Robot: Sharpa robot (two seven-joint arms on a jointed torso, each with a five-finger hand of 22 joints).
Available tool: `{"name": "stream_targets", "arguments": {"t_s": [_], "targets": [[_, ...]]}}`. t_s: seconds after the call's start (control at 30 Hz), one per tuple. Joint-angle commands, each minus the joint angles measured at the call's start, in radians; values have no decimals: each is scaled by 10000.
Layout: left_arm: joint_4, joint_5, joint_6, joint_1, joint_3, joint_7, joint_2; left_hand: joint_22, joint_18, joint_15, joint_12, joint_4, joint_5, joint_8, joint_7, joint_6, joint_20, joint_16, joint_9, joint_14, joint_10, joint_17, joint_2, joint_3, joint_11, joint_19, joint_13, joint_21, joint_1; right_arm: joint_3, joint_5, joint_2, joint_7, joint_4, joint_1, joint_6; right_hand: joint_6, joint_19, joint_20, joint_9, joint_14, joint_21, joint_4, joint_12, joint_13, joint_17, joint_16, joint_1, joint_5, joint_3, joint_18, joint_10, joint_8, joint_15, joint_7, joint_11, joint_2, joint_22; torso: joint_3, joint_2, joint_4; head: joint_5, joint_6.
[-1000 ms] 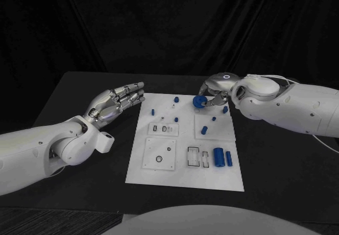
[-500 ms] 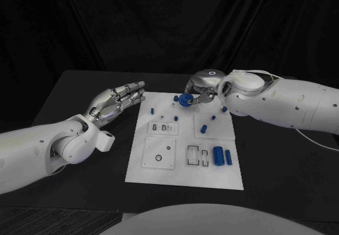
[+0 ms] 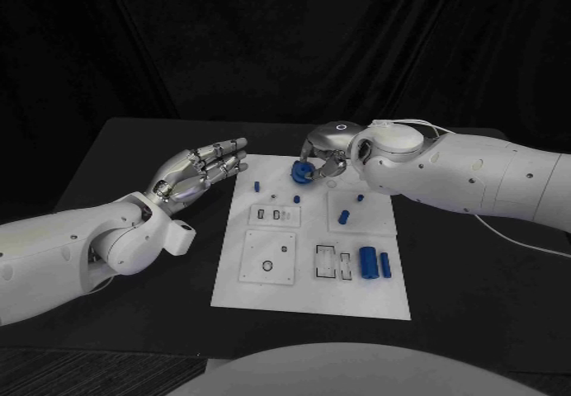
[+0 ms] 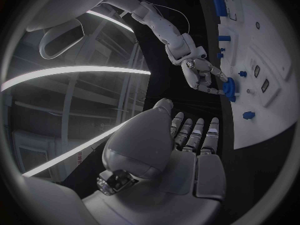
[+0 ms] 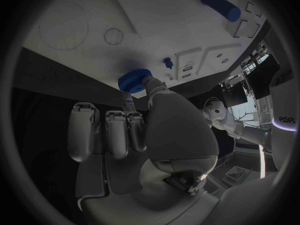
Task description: Assemble the parts on the task board
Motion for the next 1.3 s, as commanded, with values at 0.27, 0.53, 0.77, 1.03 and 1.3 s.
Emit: {"name": "stream_targets", "arguments": {"t_s": [0.27,0.53,0.77,1.03,1.3], "targets": [[-43,2,171,-14,9,57,73,79,-643,10,34,-83,124,55,-138,-50,34,65,162,-91,-40,138,-85,463,88,70,131,119,127,8,24,391,85,-296,-113,238,603,-8,20,723,1085,79,-98,166,2651,2769,247,109,239,466,-561,1119,508,62,-31,35,79,1884,10,-9,12,-13,-5],[-49,2,186,-16,9,43,87,77,-647,20,32,-85,125,50,-148,-60,34,68,161,-91,-42,138,-84,493,100,66,131,116,122,8,24,611,87,-591,-143,229,315,-123,84,700,1085,-81,-136,166,2651,2769,247,56,75,560,-519,1119,281,121,66,95,51,1812,2,-14,-13,7,-5],[-74,2,205,-18,9,26,114,75,-649,25,33,-86,125,49,-148,-61,34,68,161,-92,-41,138,-84,509,105,61,131,113,120,8,24,699,93,-677,-158,222,-388,-230,134,530,1056,-252,-157,166,2651,2709,210,-79,-414,654,-475,1119,-214,151,120,112,10,1751,6,-14,-16,-23,-5],[-86,2,220,-26,9,-20,121,75,-650,28,22,-88,125,45,-147,-80,34,65,159,-95,-46,137,-84,520,110,62,130,113,119,8,24,672,125,-623,-175,103,-4921,-426,-19,-824,922,-618,-349,166,2651,2449,33,-184,-1078,640,-387,1119,-700,-58,-277,-168,38,1629,5,-19,-18,11,-5],[-103,2,230,-34,9,-59,122,74,-653,33,11,-93,122,38,-149,-98,34,62,157,-100,-52,136,-89,542,124,56,128,108,116,8,24,574,175,-538,-185,13,-6288,-520,-195,-1265,858,-833,-372,152,2631,2330,-63,-241,-1457,531,-350,1091,-796,-230,-537,-380,72,1566,4,-22,-34,16,-5]]}}
